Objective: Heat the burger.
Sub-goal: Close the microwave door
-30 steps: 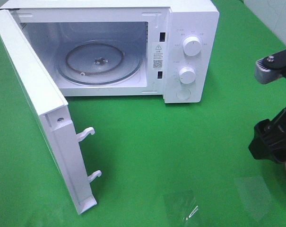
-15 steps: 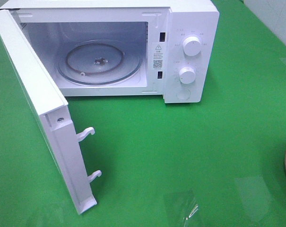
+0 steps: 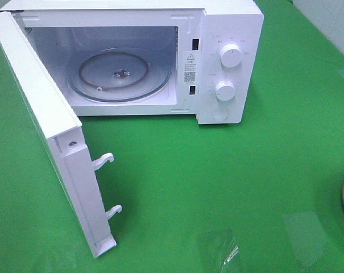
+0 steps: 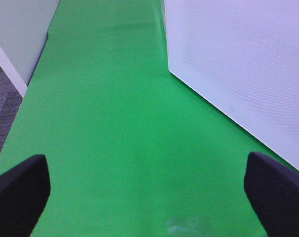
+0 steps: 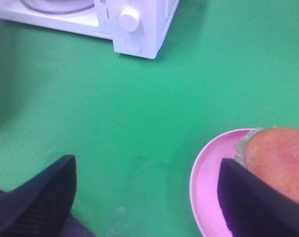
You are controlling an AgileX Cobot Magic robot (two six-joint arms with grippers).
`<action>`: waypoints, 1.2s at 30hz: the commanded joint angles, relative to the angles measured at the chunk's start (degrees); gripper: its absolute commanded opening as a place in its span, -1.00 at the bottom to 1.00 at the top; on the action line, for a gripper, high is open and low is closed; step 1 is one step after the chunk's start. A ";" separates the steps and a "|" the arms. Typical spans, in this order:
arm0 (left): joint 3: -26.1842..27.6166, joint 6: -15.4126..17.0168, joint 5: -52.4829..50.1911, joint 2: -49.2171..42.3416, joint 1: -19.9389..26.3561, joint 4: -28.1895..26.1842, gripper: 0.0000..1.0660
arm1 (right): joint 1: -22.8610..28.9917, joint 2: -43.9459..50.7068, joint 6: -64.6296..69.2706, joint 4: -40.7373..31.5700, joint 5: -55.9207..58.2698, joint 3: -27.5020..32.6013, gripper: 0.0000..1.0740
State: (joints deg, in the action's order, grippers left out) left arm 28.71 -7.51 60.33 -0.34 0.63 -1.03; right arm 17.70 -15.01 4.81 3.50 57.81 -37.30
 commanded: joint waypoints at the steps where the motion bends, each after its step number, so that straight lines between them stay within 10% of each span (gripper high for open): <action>1: -0.11 0.11 -0.80 -1.03 0.06 -0.23 0.88 | -1.43 2.23 -0.86 -0.11 0.40 -0.11 0.42; 15: -0.11 0.11 -0.80 -1.03 0.06 -0.23 0.88 | -10.66 16.73 0.00 -0.11 -0.34 8.37 0.42; 36: -0.11 0.11 -0.80 -0.92 0.06 -0.17 0.88 | -10.89 16.67 0.06 -0.17 -0.34 8.19 0.42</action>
State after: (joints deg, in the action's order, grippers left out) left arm 28.71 -7.51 60.33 -0.34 0.63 -1.03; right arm 7.22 0.29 4.70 3.38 58.33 -29.16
